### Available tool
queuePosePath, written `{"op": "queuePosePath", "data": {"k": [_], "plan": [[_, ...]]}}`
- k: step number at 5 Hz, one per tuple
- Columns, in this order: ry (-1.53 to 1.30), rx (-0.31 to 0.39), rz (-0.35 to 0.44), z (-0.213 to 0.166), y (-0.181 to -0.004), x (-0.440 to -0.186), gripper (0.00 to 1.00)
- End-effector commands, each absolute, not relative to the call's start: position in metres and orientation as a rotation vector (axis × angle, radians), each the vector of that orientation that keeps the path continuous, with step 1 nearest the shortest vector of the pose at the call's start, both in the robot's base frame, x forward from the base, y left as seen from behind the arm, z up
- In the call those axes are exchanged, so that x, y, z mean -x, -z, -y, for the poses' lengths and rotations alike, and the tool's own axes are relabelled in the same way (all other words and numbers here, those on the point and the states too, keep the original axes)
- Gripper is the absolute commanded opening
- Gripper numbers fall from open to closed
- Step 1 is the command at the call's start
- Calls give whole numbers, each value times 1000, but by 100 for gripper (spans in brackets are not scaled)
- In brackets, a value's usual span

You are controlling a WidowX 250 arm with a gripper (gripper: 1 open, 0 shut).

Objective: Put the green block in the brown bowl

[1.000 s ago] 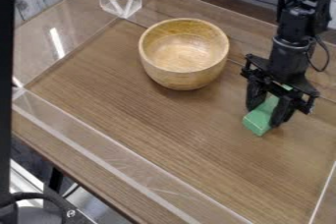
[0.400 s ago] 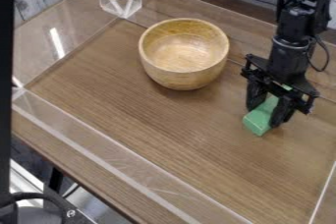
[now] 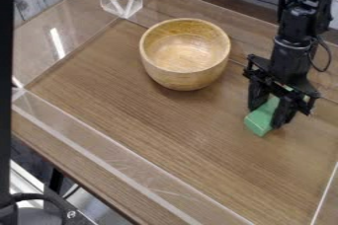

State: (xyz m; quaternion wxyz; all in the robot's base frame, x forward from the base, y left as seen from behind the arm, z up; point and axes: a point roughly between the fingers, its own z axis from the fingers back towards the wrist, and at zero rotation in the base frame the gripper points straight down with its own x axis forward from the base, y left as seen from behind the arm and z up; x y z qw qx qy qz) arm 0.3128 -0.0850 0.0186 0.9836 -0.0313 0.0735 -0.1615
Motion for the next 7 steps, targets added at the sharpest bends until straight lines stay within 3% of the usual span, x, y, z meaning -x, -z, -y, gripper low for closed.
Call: {"op": "queuePosePath", "data": {"k": [1,3,4,6,7], "plan": [[338,67,-108,79,-37,-311,0],[274,40,54,59,-113,-313,0],[217,21,91,34,-141,-321,0],[121,3,106,-25,-160,-321,0],[100,-6,100,-42,-152,-316,0]]}}
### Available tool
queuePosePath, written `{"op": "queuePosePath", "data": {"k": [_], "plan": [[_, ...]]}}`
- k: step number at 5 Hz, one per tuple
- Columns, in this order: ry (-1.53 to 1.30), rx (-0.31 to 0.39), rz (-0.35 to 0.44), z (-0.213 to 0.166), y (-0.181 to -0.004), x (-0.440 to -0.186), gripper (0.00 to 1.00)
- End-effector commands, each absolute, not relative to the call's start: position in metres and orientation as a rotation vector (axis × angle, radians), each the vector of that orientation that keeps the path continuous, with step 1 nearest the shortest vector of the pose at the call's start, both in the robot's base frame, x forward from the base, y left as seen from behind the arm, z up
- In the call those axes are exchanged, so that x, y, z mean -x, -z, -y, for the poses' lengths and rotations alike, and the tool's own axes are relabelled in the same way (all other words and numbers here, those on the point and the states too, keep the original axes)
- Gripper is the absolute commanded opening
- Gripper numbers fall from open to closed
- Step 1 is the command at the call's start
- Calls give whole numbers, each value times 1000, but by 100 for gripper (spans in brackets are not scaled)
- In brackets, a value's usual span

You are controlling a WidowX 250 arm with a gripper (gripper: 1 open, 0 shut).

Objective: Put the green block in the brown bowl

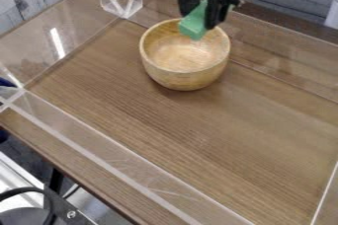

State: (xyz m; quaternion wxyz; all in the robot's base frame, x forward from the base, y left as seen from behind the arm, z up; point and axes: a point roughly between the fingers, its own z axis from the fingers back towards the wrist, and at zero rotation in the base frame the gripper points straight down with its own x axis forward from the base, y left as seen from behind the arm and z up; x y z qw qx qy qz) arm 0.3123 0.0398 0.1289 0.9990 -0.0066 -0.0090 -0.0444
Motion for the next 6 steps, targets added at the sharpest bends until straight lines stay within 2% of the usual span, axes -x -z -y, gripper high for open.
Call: {"op": "queuePosePath", "data": {"k": [1,3,6], "plan": [[87,-14,94,-59,-143,-310,0],[83,-21,77,-70,-123,-309,0],[84,-17,69,-69,-108,-310,0]]}}
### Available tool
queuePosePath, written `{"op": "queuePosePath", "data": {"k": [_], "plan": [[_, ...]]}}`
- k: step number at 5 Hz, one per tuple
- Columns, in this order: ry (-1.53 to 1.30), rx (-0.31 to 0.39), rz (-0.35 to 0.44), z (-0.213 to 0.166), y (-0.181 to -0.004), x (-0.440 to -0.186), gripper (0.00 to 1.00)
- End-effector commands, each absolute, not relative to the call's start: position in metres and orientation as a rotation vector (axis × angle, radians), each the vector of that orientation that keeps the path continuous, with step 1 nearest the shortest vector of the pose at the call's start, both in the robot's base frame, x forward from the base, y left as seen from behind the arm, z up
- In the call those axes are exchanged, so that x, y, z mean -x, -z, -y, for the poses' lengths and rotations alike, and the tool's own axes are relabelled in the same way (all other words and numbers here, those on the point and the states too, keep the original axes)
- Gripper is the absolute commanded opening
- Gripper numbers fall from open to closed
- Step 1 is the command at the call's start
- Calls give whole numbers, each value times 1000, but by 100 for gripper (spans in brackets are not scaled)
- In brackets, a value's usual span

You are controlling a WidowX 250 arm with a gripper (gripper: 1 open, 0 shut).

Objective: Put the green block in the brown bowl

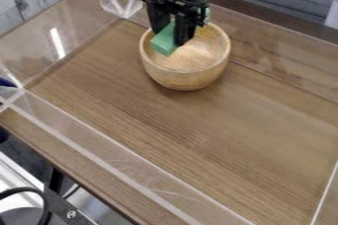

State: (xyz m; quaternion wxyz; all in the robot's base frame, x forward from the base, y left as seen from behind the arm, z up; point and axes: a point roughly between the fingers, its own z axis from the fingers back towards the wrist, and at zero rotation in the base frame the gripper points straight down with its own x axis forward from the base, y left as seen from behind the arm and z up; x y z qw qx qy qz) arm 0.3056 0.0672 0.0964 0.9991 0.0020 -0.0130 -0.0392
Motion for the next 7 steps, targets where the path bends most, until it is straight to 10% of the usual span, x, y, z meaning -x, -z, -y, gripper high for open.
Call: {"op": "queuePosePath", "data": {"k": [1,7], "plan": [[84,-16,67,-69,-104,-311,0],[93,-7,62,-61,-86,-321,0]]}}
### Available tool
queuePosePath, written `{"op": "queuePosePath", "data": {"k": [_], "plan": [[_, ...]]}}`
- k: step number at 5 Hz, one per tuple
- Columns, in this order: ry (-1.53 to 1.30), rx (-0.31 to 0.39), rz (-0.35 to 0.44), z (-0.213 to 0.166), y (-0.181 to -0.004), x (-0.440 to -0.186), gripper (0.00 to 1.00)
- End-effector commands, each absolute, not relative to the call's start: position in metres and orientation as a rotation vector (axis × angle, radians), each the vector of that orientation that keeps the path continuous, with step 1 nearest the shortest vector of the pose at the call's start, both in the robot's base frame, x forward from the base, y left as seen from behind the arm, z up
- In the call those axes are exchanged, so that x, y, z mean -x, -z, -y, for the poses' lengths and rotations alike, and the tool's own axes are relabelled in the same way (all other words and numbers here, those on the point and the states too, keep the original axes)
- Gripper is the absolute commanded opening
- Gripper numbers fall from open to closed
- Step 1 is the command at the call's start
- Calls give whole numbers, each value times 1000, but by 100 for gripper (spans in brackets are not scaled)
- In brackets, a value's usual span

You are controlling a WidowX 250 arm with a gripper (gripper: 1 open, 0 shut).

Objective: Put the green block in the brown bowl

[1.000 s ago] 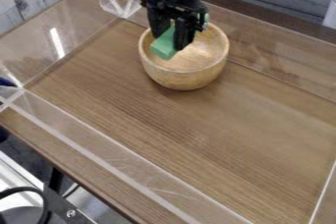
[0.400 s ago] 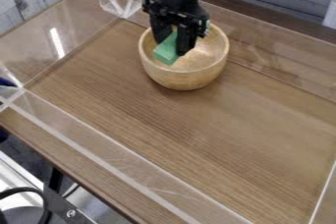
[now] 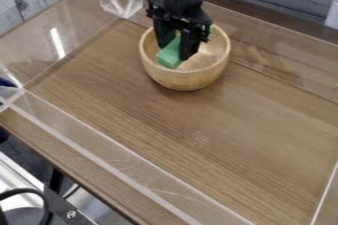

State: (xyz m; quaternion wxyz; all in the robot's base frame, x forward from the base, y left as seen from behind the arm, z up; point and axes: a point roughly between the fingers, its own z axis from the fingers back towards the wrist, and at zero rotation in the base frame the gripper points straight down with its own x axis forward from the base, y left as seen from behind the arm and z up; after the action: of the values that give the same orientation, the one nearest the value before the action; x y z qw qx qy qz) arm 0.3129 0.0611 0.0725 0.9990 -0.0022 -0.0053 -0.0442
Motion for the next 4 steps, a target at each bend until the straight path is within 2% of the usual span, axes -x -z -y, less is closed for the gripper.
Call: {"op": "queuePosePath", "data": {"k": [1,2,4], "plan": [[83,-11,50,-66,-79,-324,0],[72,-16,38,-71,-73,-325,0],[64,-16,29,-73,-71,-325,0]]}}
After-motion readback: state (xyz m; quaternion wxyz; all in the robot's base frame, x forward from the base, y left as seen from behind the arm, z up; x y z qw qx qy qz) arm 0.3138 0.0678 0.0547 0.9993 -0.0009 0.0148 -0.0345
